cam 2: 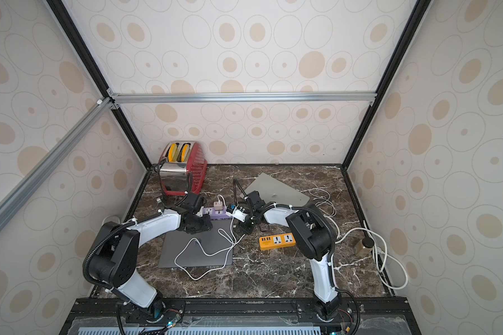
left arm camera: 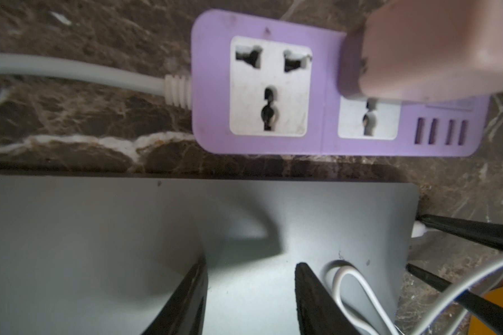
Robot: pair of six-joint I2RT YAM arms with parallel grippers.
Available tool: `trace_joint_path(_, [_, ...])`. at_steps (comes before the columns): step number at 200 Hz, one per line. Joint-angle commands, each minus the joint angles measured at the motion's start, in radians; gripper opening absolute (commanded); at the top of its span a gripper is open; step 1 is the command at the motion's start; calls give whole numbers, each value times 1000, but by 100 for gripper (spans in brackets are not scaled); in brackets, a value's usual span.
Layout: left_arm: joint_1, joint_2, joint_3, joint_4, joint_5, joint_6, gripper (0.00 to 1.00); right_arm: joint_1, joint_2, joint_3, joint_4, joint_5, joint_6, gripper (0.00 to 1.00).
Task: Unplug the laptop charger
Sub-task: Remove the charging cable from the laptop.
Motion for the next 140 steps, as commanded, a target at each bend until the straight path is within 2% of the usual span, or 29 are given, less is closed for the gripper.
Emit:
trace_joint_path(1, [9,33,-22,-23,1,-17,51,25,28,-13,-61,24,-31,39])
trace_joint_path(39, [9,39,-21,-23,3,-17,51,25,35,0,-76,31,-53,36])
trace_joint_path(55, [9,39,-20,-23,4,-18,51,25,36,2,-85,30,-64,28])
trace_joint_path(111, [9,53,-22,-31,-1,-27,51,25,29,-11,-87,67,-90,11])
trace_joint_path(140, [10,61,-22,-37,-9,-32,51,25,15,-17,-85,70,-108,6])
